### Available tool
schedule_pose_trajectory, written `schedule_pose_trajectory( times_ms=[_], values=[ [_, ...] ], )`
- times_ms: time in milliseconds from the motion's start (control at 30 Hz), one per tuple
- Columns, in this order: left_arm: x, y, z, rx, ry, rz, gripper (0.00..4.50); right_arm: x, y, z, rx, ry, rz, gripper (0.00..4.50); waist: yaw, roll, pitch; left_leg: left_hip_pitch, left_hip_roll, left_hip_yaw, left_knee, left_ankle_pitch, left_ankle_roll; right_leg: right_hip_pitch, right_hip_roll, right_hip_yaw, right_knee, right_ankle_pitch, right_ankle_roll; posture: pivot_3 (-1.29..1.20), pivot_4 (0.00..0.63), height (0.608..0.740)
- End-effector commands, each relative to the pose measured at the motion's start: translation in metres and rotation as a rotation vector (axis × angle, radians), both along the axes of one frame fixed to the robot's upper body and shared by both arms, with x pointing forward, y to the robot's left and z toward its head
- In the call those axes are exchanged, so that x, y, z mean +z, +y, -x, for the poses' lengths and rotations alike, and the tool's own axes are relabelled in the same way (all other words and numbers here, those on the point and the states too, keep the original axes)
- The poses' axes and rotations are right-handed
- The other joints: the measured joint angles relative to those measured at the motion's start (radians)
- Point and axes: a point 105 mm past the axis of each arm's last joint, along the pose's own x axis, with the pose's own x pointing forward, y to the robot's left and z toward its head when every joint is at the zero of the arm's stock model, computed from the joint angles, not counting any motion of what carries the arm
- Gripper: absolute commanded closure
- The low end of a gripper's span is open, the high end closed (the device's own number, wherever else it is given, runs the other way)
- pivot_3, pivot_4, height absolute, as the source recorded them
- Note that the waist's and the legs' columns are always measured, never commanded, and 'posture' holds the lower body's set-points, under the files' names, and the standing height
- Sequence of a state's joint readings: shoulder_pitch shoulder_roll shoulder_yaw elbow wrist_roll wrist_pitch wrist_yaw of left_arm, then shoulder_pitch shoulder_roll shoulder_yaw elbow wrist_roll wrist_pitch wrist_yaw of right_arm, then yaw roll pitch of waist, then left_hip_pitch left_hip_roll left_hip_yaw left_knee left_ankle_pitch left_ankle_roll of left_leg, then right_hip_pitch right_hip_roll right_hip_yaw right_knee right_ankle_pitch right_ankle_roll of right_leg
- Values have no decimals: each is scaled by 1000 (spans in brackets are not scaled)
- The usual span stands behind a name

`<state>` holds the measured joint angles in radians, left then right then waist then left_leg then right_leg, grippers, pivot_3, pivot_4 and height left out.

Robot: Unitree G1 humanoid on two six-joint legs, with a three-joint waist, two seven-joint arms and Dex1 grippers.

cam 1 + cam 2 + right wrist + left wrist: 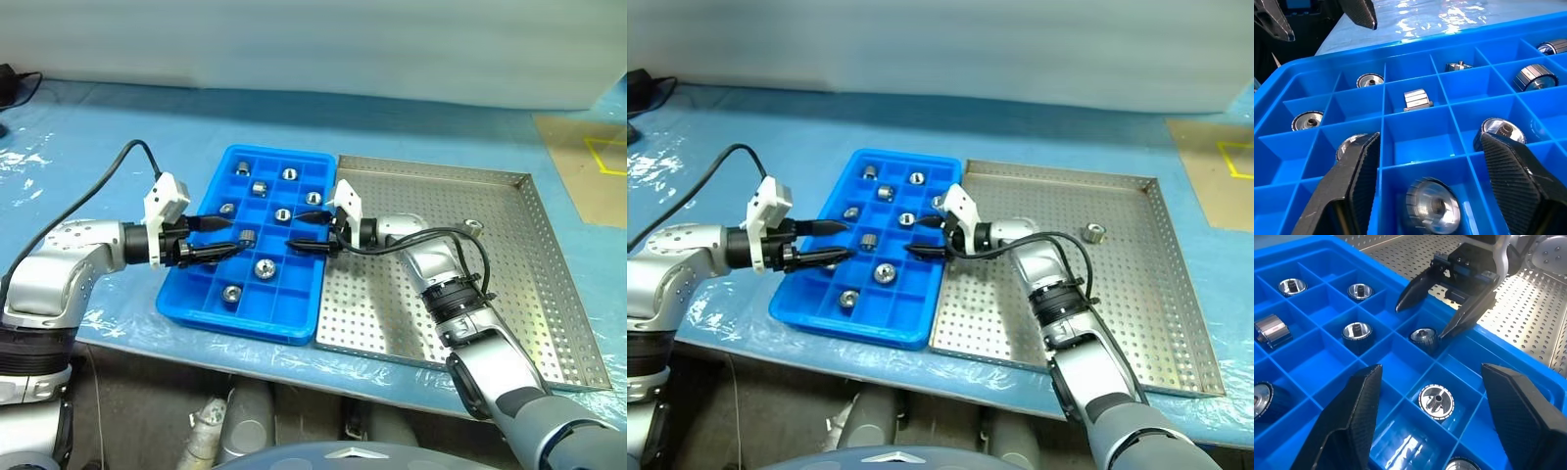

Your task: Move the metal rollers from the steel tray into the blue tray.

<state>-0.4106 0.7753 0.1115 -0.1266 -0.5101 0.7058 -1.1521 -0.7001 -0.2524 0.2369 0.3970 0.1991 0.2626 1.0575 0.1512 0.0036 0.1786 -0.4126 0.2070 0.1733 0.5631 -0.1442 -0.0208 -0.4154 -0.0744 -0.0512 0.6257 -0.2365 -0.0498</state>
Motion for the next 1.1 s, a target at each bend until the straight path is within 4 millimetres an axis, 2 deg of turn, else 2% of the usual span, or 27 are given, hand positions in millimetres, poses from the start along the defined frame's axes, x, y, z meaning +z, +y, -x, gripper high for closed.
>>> schedule_pose_trajectory(
  times_ms=[33,100,200,300,500,567,633,767,867,1000,1100],
  values=[
    [16,-2,-6,-24,-60,10,1103,15,-4,-3,-38,-56,-41,1324,-1,0,0,0,0,0,0,0,0,0,0,0,0,0,0,170,150,740],
    [21,-2,-11,-26,-76,19,1103,15,-8,-6,-64,-75,-35,1324,-2,0,0,0,0,1,0,0,-1,0,0,0,0,0,0,156,150,740],
    [45,-10,-32,-55,-139,54,1103,29,-28,-13,-157,-85,-86,1324,3,0,0,0,0,1,0,2,-3,1,0,0,1,0,0,82,150,740],
    [48,-21,-47,-95,-157,51,1103,36,-48,-23,-267,-112,-106,1324,-7,0,0,0,-1,1,1,3,-4,3,0,0,1,0,1,-1,150,740],
    [50,-66,-69,-236,-174,82,1103,48,-120,-42,-610,-190,-138,1324,-34,-1,0,5,-2,2,1,2,-3,8,0,1,-1,0,1,-155,150,740],
    [48,-85,-71,-302,-172,87,1103,46,-153,-46,-771,-226,-122,1324,-50,-1,0,5,-2,2,1,2,-3,8,0,1,-2,1,1,-203,150,740],
    [46,-103,-72,-370,-177,81,1103,42,-181,-45,-911,-250,-113,1324,-58,-1,0,5,-3,2,1,1,-1,8,1,1,-1,1,1,-241,150,740],
    [43,-133,-71,-481,-172,76,1103,35,-214,-33,-1052,-267,-99,1324,-92,-1,0,4,-4,2,3,1,6,8,1,1,-2,1,1,-310,150,740],
    [32,-153,-67,-555,-157,58,1103,24,-224,-23,-1097,-261,-72,1324,-116,-1,0,4,-5,3,4,-1,9,9,1,1,-3,1,1,-338,150,740],
    [26,-169,-63,-604,-141,67,1103,15,-223,-16,-1115,-242,-74,1324,-144,-1,0,4,-4,3,5,-4,13,9,1,1,-3,1,1,-389,150,740],
    [24,-173,-62,-614,-129,78,1103,10,-215,-15,-1108,-232,-75,1324,-162,-1,0,4,-3,3,7,-4,13,9,2,1,-2,1,1,-396,150,740]
  ],
)
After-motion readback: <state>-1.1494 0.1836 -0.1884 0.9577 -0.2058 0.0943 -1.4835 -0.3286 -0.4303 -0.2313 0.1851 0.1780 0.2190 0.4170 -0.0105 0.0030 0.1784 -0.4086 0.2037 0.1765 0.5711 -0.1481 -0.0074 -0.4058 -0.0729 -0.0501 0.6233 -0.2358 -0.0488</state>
